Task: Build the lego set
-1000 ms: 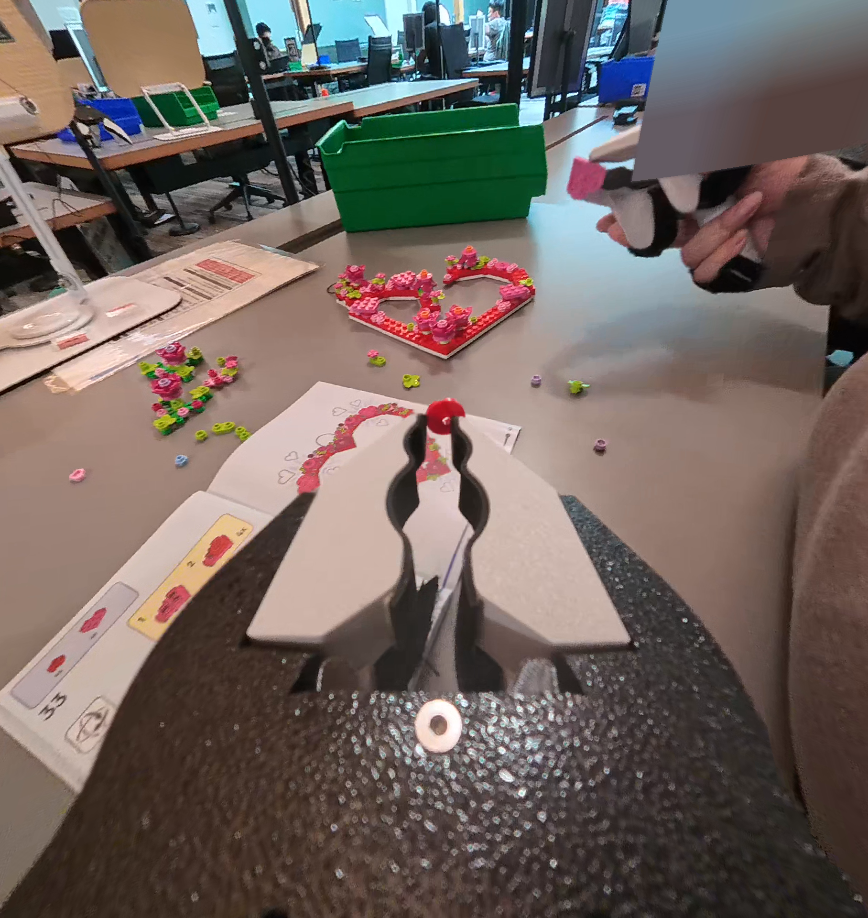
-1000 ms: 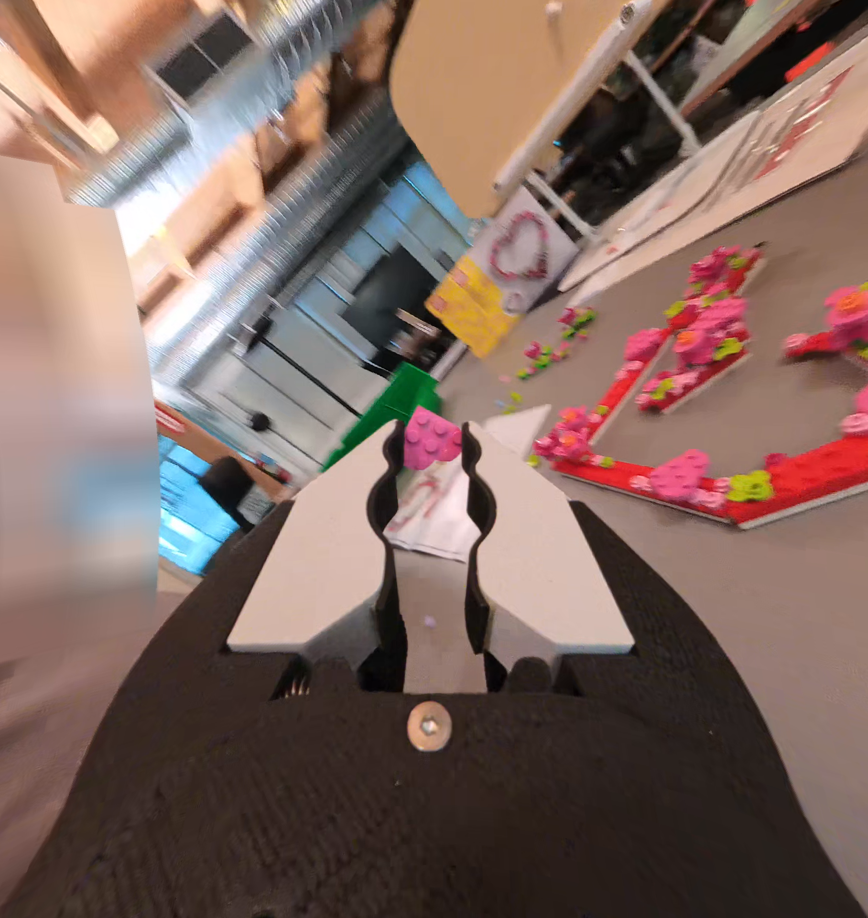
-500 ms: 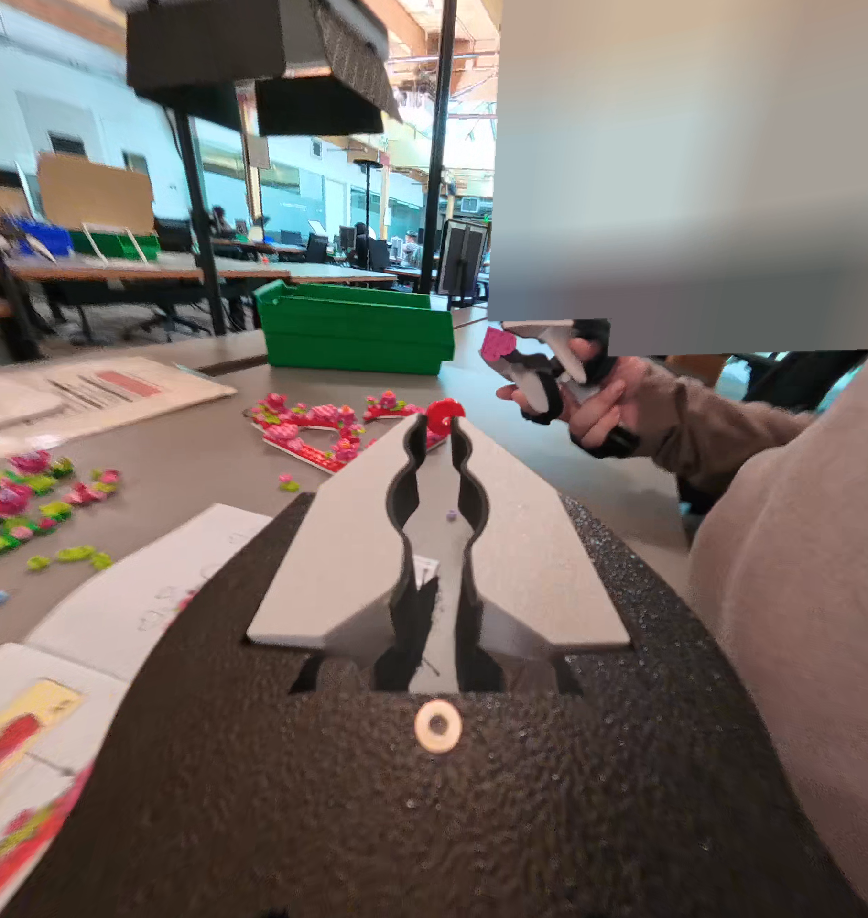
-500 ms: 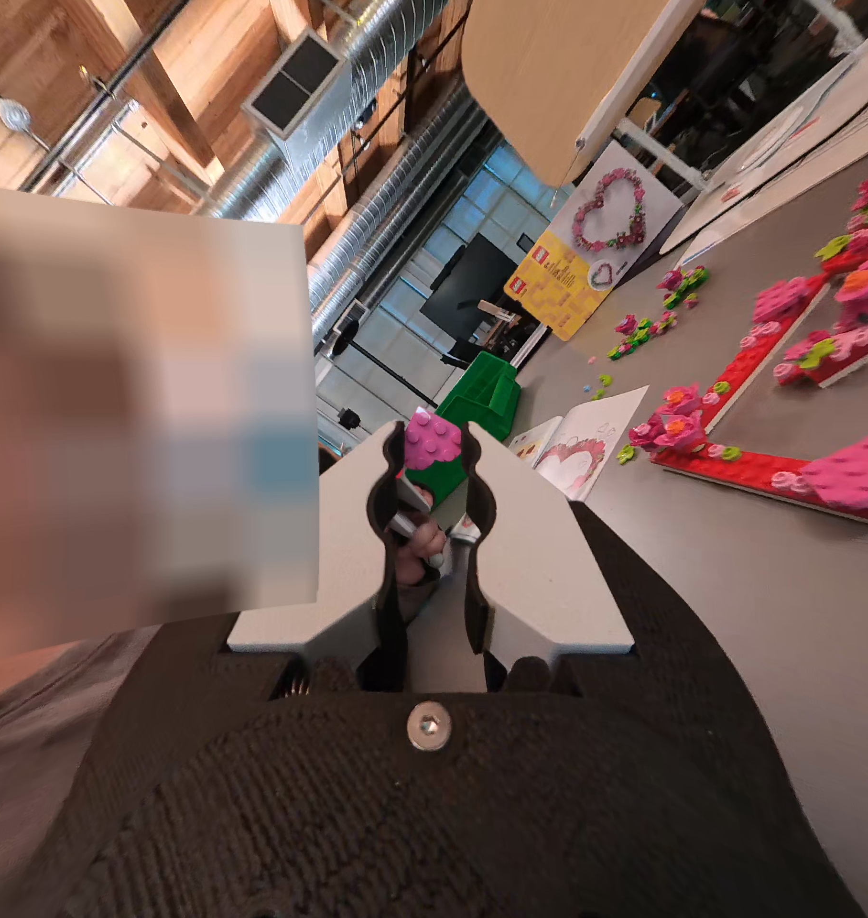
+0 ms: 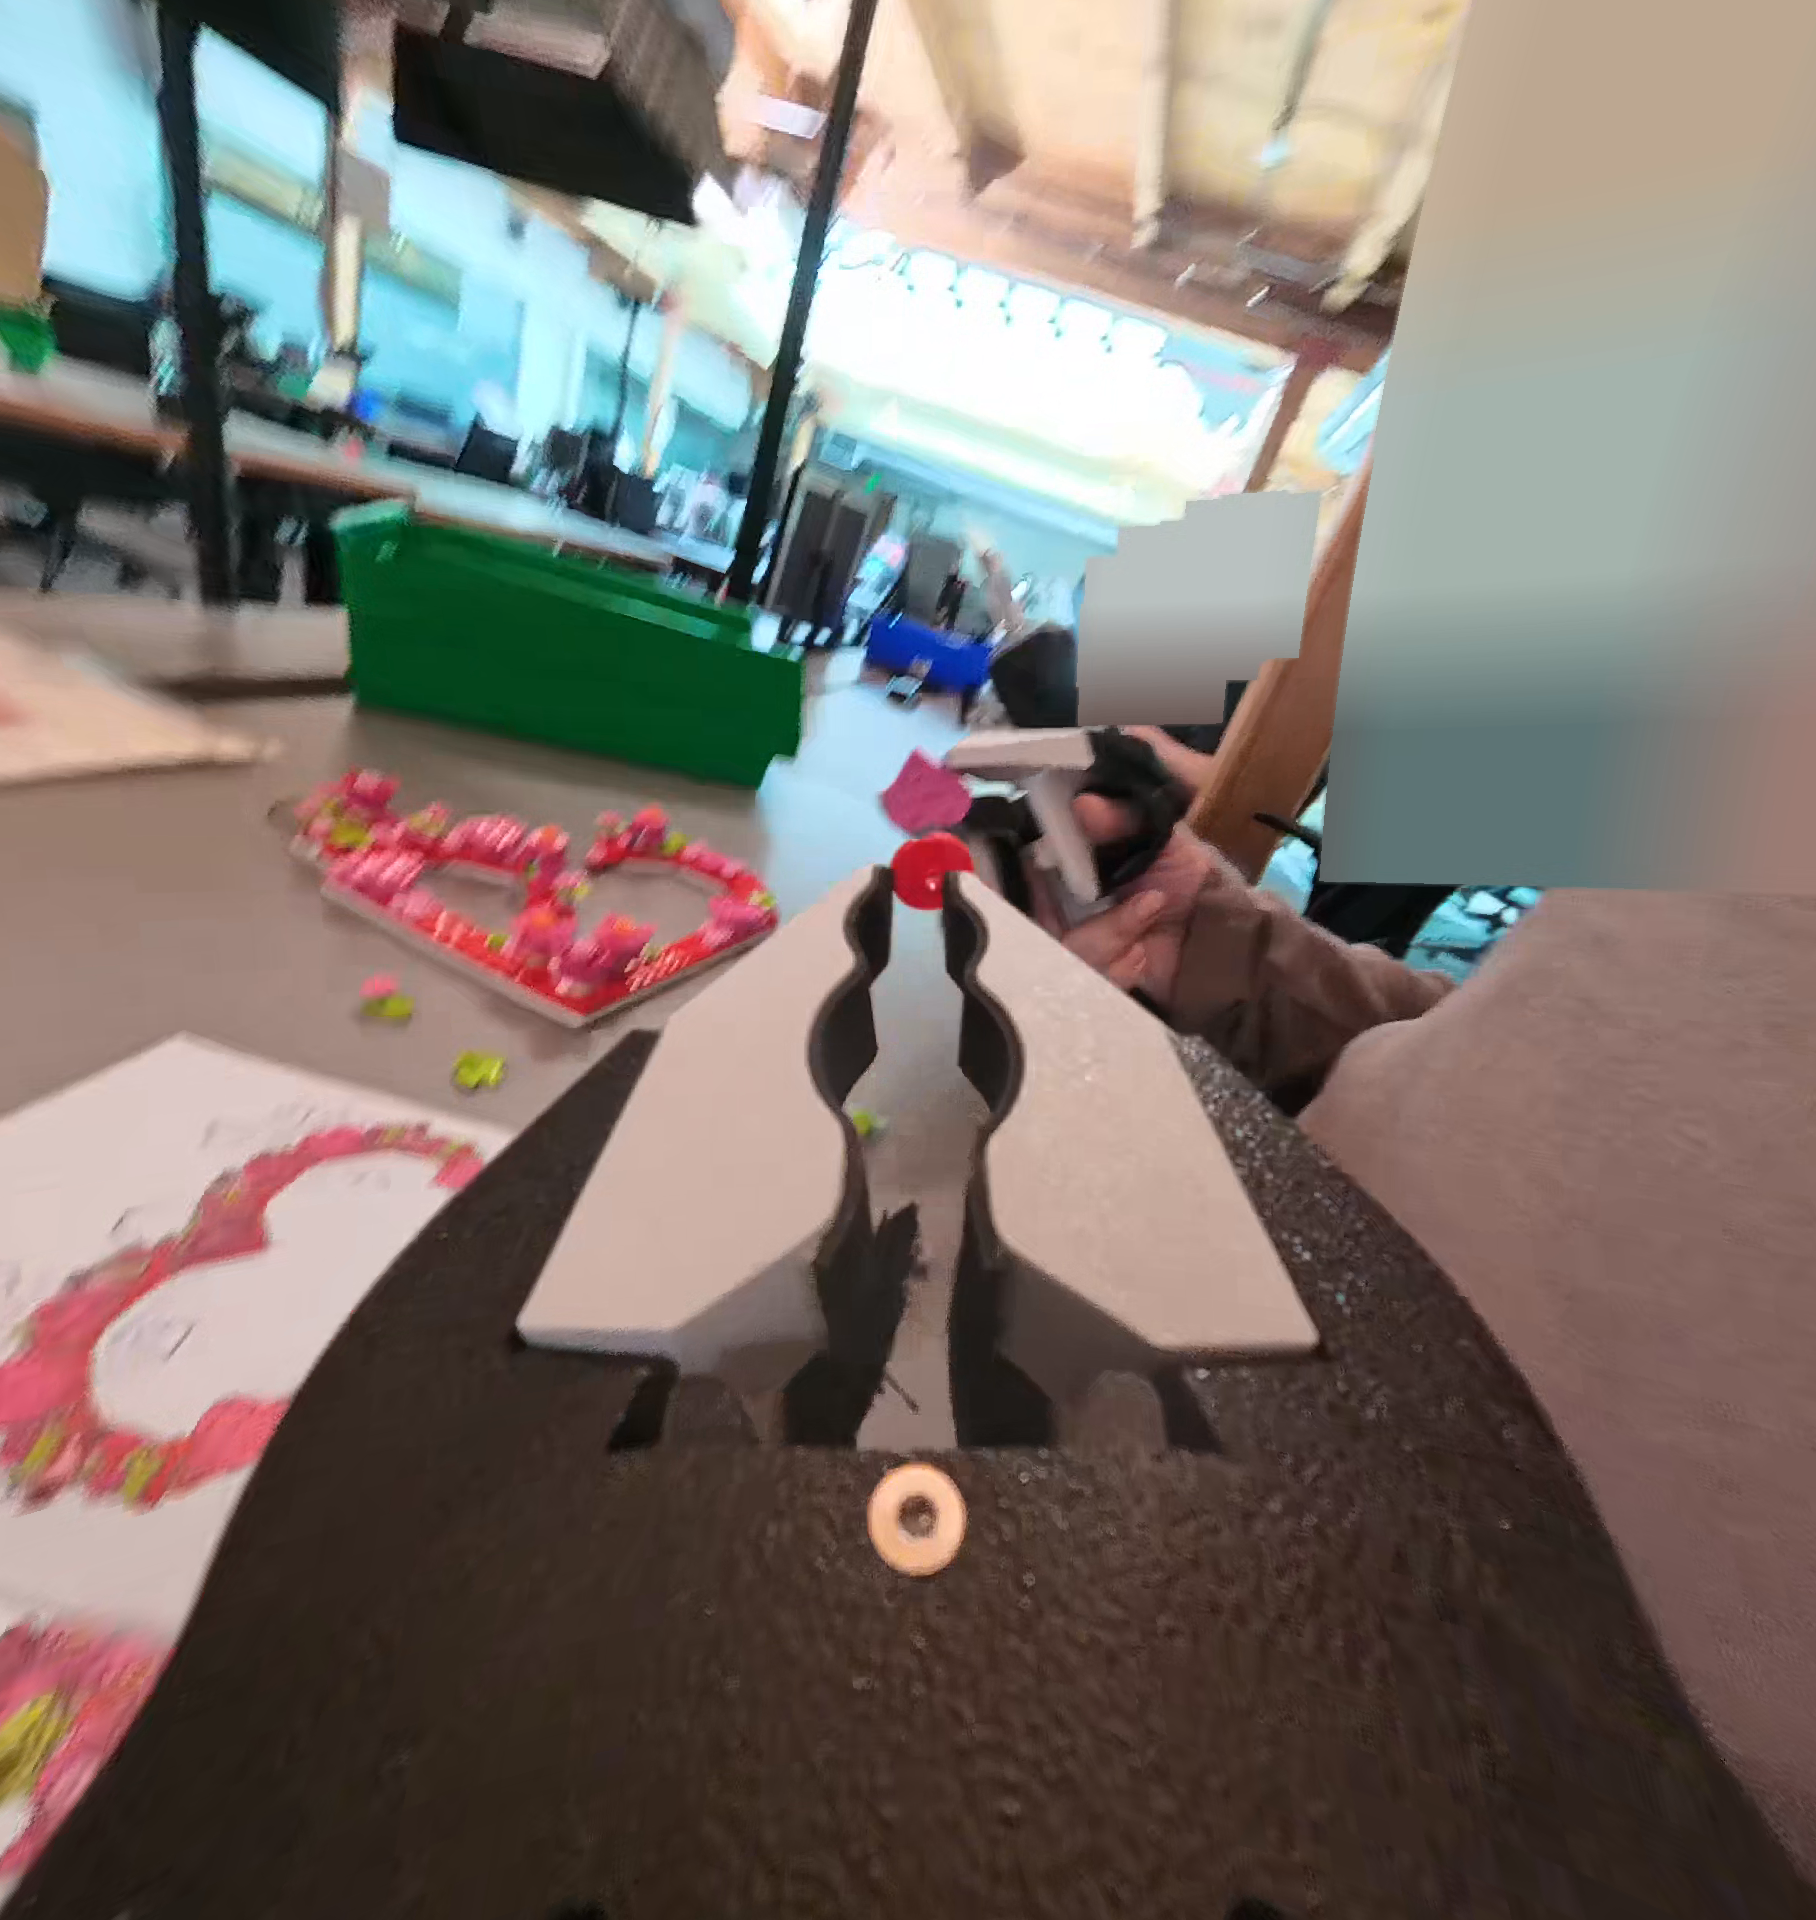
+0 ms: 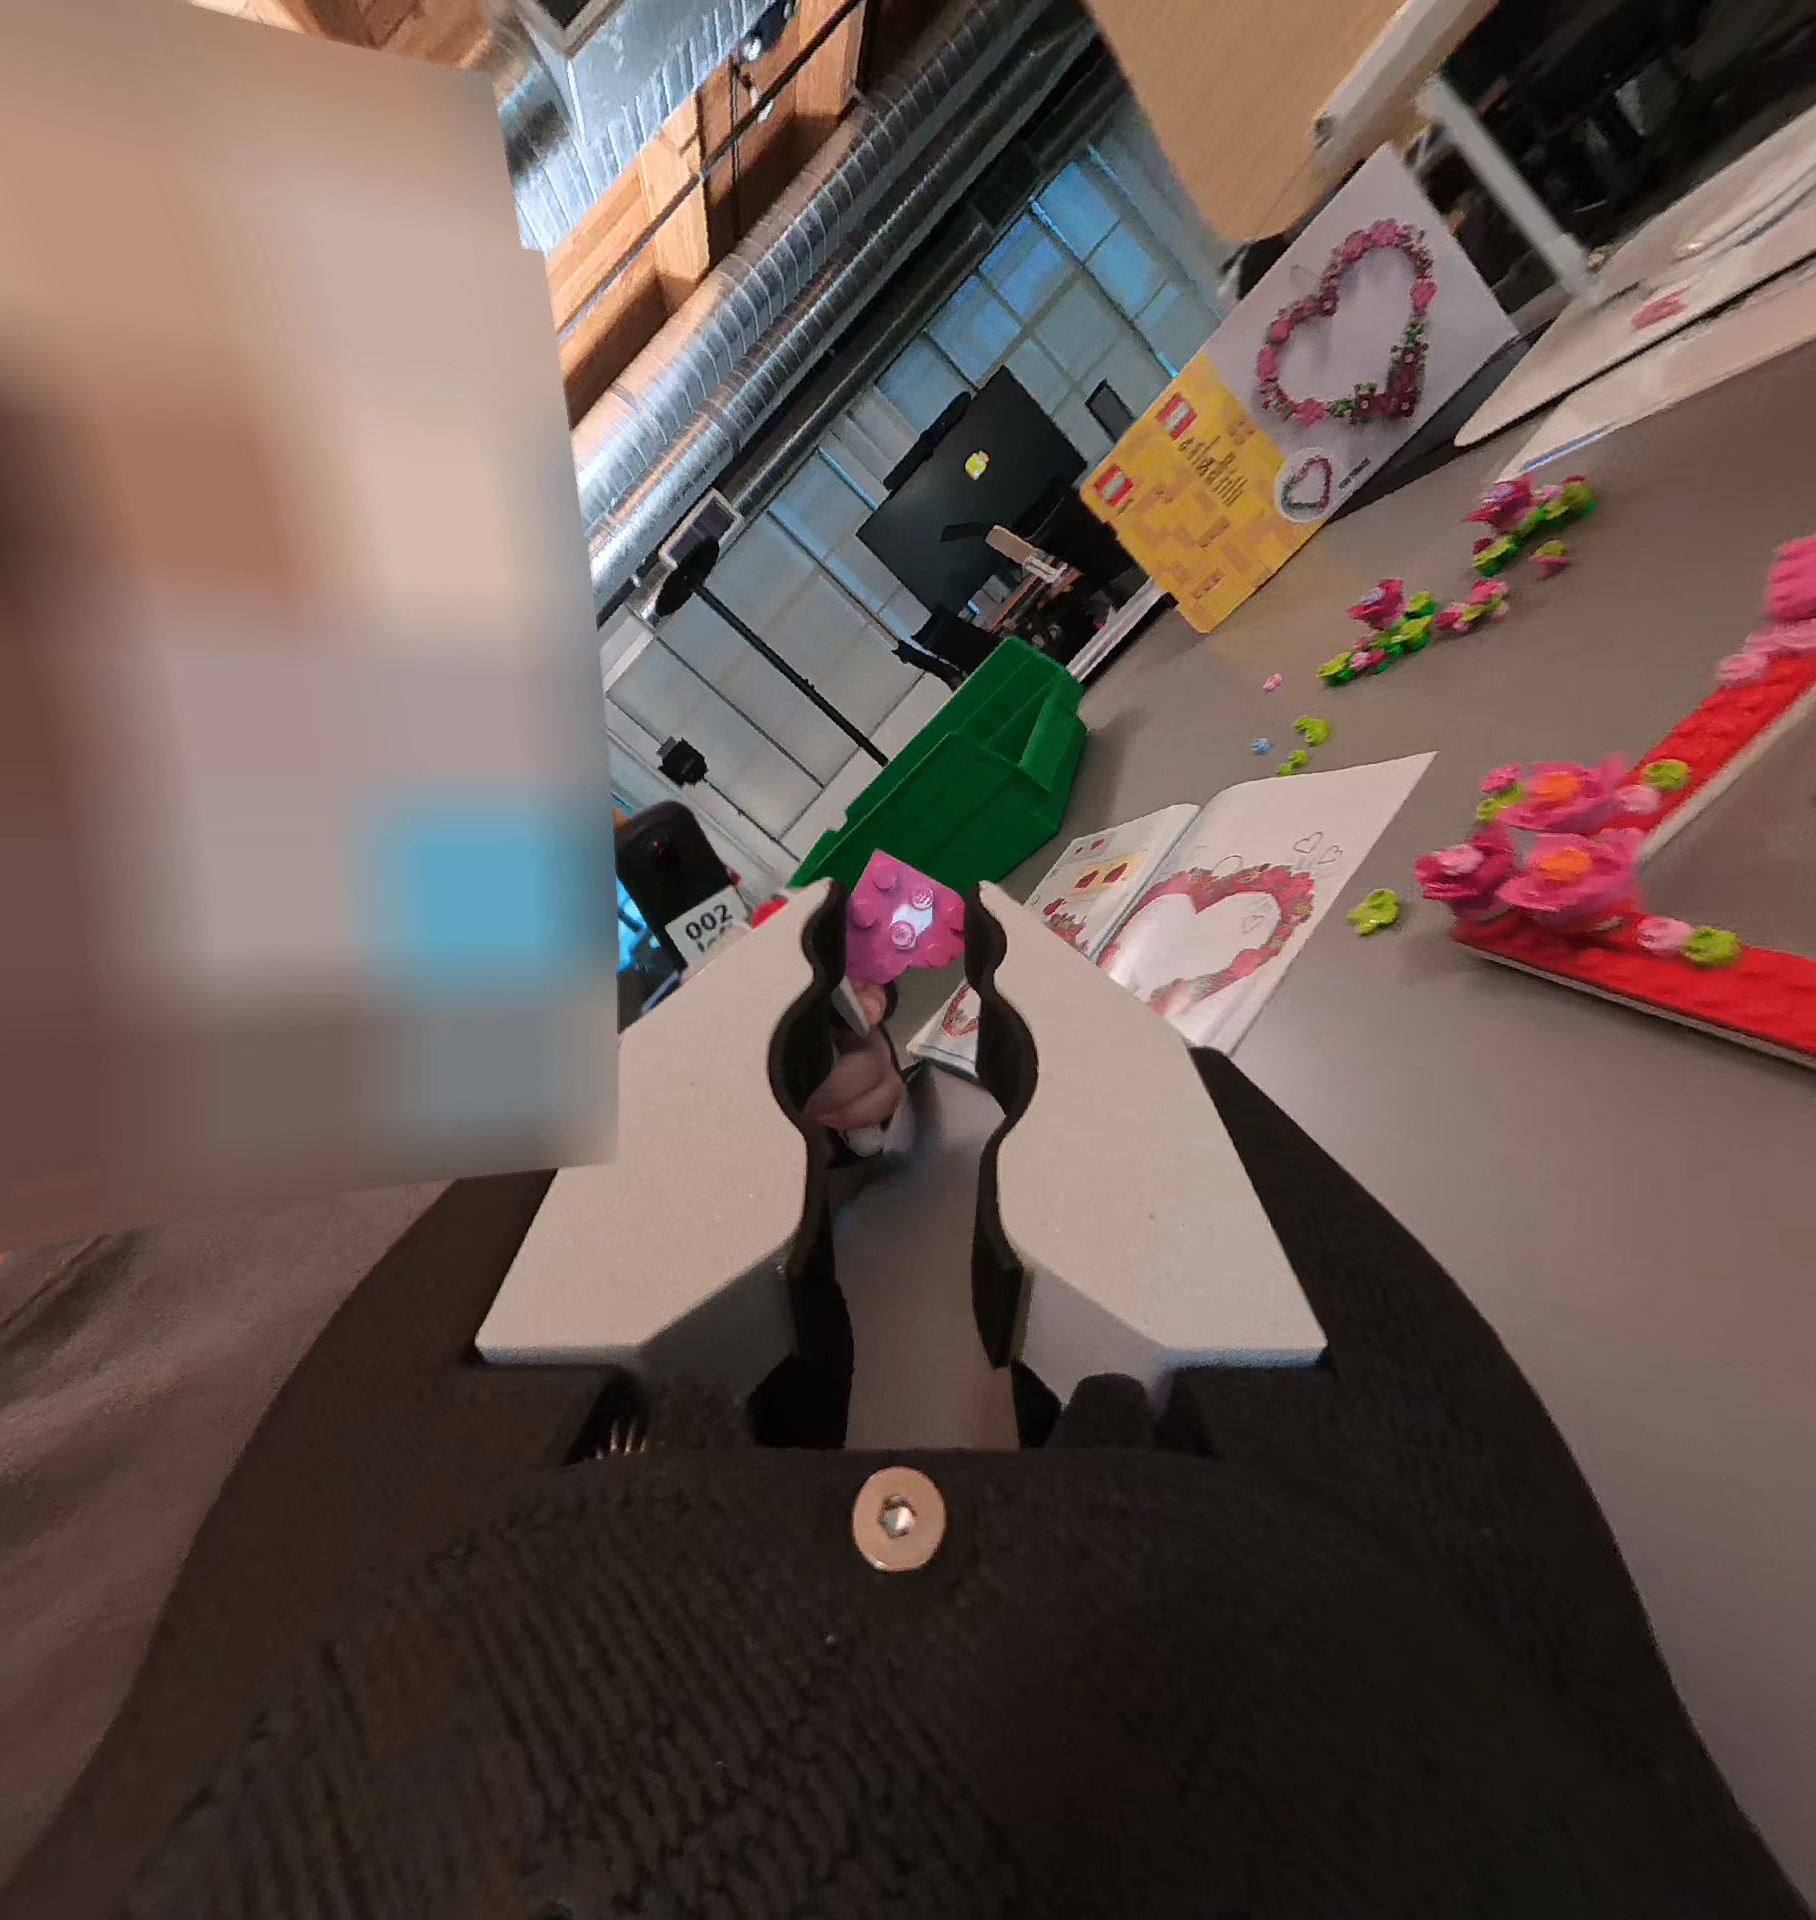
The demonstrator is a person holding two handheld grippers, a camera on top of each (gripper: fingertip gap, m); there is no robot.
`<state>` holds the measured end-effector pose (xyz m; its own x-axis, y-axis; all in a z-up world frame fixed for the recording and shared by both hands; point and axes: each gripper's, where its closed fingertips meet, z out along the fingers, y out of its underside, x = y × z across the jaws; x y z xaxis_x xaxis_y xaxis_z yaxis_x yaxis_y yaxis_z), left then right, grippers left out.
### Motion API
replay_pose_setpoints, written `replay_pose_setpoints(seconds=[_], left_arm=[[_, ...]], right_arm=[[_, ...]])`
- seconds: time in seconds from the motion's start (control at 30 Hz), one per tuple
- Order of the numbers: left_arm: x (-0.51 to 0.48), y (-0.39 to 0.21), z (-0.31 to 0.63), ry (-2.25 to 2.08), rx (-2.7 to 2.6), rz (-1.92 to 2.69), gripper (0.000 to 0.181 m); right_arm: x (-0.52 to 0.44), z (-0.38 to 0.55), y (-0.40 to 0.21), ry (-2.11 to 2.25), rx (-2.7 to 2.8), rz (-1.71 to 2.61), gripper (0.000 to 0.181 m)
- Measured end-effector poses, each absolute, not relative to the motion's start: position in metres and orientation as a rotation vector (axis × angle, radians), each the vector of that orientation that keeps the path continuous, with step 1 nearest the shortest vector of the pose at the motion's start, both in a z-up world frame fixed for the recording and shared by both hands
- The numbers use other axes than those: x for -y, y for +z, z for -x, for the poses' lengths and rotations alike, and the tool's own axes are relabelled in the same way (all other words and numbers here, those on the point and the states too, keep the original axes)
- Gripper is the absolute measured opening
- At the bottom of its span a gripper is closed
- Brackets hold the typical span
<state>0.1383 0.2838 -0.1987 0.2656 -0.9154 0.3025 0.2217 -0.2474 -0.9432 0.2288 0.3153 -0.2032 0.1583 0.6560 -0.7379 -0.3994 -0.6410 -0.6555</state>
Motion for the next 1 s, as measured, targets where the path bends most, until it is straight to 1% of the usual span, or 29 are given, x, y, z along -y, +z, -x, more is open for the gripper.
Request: replay_pose_setpoints(seconds=[0.03, 0.17, 0.2, 0.27, 0.33, 0.53, 0.7, 0.9, 1.0], left_arm=[[-0.279, -0.193, -0.138, -1.288, -0.704, 1.336, 0.007], [-0.264, -0.179, -0.138, -1.453, -0.672, 1.202, 0.007], [-0.262, -0.177, -0.138, -1.487, -0.665, 1.181, 0.007], [-0.262, -0.175, -0.138, -1.516, -0.645, 1.167, 0.007], [-0.265, -0.177, -0.139, -1.49, -0.643, 1.19, 0.007], [-0.283, -0.196, -0.13, -1.25, -0.654, 1.326, 0.007], [-0.295, -0.206, -0.115, -1.088, -0.655, 1.432, 0.007], [-0.289, -0.225, -0.116, -0.965, -0.748, 1.536, 0.007], [-0.28, -0.23, -0.121, -0.962, -0.797, 1.542, 0.007]], right_arm=[[-0.311, -0.221, -0.201, 1.597, 0.294, 1.606, 0.021], [-0.293, -0.189, -0.178, 1.586, 0.449, 1.512, 0.011], [-0.288, -0.183, -0.171, 1.615, 0.462, 1.478, 0.001], [-0.282, -0.174, -0.161, 1.705, 0.459, 1.431, 0.001], [-0.281, -0.168, -0.164, 1.726, 0.464, 1.444, 0.0], [-0.308, -0.172, -0.214, 1.306, 0.559, 1.637, 0.002], [-0.311, -0.173, -0.238, 1.008, 0.742, 1.678, 0.012], [-0.277, -0.143, -0.24, 0.93, 1.028, 1.559, 0.019], [-0.266, -0.129, -0.236, 1.015, 1.014, 1.552, 0.019]])
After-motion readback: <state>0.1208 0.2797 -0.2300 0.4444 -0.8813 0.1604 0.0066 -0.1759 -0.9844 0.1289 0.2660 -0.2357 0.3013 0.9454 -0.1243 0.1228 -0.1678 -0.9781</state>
